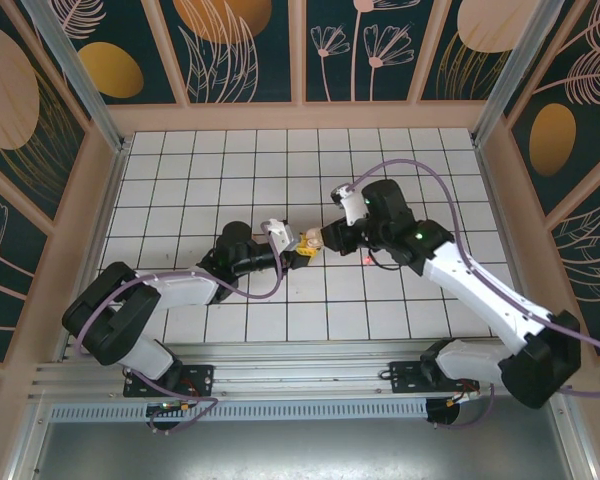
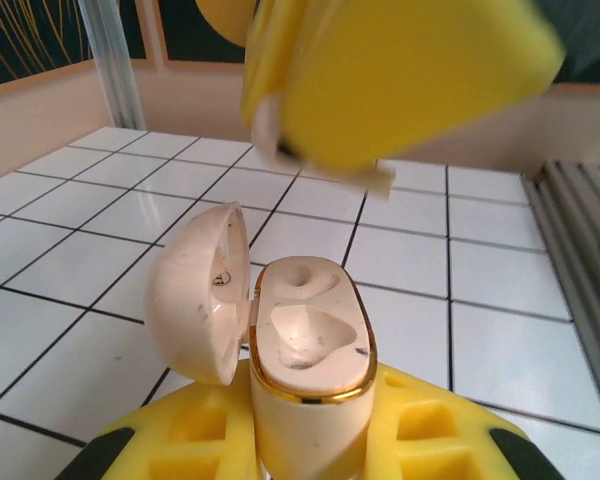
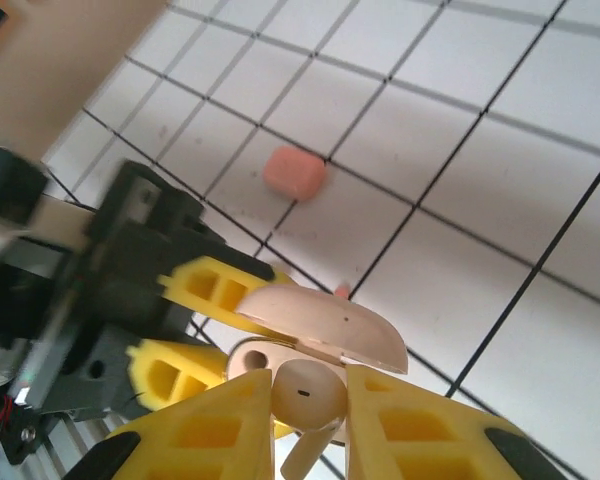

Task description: Insert wireless bluetooth earbuds into charging case

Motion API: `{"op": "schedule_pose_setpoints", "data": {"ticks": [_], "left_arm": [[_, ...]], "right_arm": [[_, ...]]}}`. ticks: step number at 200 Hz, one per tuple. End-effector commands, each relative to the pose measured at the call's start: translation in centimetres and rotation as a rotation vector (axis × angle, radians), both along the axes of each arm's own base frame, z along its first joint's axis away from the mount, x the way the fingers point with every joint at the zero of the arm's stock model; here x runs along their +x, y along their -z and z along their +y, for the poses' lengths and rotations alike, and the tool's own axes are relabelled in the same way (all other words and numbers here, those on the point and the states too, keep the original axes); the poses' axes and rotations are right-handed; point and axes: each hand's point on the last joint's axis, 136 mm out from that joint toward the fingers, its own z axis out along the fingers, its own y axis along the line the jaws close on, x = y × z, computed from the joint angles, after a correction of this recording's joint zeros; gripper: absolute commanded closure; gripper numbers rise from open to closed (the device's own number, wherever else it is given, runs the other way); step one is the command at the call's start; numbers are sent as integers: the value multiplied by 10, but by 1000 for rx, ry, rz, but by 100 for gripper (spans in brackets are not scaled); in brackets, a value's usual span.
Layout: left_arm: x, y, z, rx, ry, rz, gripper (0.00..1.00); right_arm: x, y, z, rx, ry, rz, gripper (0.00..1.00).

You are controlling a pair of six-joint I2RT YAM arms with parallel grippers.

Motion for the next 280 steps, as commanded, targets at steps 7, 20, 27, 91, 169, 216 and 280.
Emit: {"op": "schedule_pose_setpoints", "data": {"ticks": [7, 20, 27, 91, 169, 216, 280], "left_arm": [[-9, -18, -2, -115, 40, 34, 86], [-10, -20, -2, -131, 44, 48, 86], [-11, -22, -2, -140, 48, 54, 86], [-12, -48, -4, -239, 68, 91, 86], [-10, -68, -5, -296, 77, 99, 86], [-8, -78, -5, -335, 75, 113, 86], [-7, -92, -2, -375, 60, 106, 86]], "right_arm": [[5, -38, 0, 75, -20, -240, 79], [2, -47, -1, 103, -34, -315, 79], [1, -51, -2, 114, -42, -353, 79], [-1, -57, 3, 133, -105, -491, 78], [-1, -50, 5, 132, -123, -516, 78], [-5, -47, 3, 125, -130, -519, 78], [-11, -39, 2, 113, -158, -503, 78]]}}
